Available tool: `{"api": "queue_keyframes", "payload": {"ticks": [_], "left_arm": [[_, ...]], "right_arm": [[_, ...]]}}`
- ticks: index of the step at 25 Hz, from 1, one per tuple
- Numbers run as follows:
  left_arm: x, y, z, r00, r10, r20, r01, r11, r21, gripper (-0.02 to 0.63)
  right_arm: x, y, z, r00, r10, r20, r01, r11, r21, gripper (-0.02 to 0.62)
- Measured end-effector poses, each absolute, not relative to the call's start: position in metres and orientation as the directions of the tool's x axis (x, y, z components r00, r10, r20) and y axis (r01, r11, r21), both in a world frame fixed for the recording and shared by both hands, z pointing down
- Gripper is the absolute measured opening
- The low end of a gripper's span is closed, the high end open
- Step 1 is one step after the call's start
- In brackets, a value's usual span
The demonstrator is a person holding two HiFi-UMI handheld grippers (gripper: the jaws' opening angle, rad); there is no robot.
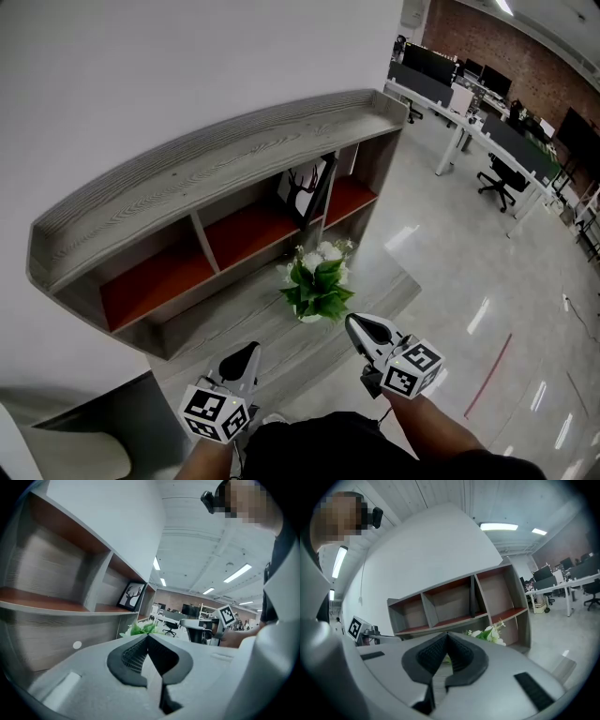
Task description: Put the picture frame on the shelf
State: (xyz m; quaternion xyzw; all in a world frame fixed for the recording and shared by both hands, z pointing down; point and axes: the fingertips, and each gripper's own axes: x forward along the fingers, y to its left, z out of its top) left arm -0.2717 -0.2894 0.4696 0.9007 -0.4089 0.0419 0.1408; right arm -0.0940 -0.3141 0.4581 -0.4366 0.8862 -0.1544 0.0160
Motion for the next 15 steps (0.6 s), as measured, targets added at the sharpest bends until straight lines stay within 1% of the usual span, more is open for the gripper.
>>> {"api": "queue_keyframes", "payload": {"ticks": [9, 15], "left_arm": [[-0.221, -0.263, 0.455, 0.642, -0.749, 0.167, -0.764, -0.606, 0.220, 0.009], [-0.190, -0.235, 0.452, 0.627, -0.758, 0.180, -0.777, -0.593, 0.209, 0.009]], "right_arm": [[-0.059, -0.278, 0.442, -0.662, -0.746, 0.064, -0.728, 0.620, -0.293, 0.014], [-0.029, -0.251, 0.448, -0.677, -0.733, 0.062, -0.707, 0.626, -0.329, 0.014]]}}
